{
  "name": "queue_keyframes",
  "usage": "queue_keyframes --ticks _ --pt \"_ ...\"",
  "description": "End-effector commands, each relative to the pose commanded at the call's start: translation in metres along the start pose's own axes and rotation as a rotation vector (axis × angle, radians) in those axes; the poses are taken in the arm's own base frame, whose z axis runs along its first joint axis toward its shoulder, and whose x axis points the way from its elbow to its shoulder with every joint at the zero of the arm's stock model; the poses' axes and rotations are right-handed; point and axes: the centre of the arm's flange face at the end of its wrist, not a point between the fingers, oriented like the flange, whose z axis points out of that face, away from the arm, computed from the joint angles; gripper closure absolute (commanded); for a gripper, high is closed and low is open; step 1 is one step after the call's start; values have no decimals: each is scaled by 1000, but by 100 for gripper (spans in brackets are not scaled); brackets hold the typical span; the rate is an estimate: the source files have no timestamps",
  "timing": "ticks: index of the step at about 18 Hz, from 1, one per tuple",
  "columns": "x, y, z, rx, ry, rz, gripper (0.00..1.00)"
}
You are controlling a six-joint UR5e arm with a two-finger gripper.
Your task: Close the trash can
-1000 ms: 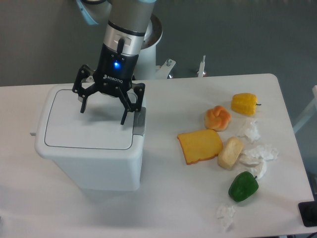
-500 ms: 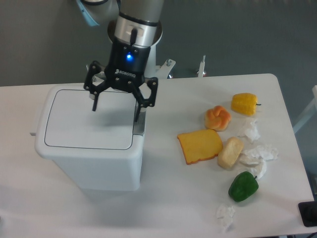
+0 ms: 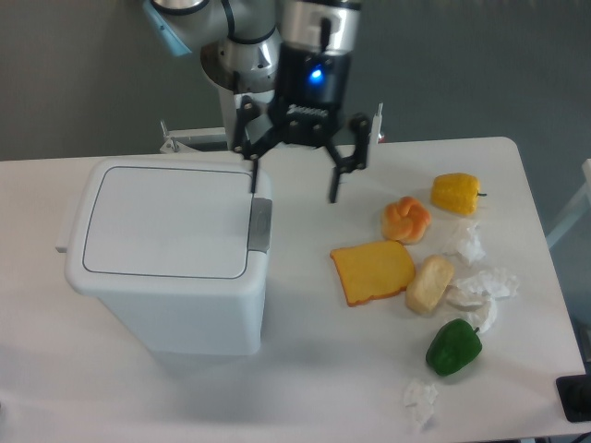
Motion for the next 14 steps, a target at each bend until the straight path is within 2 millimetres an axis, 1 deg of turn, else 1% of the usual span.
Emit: queue_keyframes --ticks 1,4,6,7,12,14 --pt "-7 4 -2 -13 -11 40 0" --pt "-15 13 -11 -60 -43 134 0" --pt "-30 22 -20 -80 -52 167 0" --pt "-34 27 -25 -95 -50 196 0" --pt "-70 63 -56 -200 -27 371 0" --pt "-85 76 -66 -225 -19 407 0"
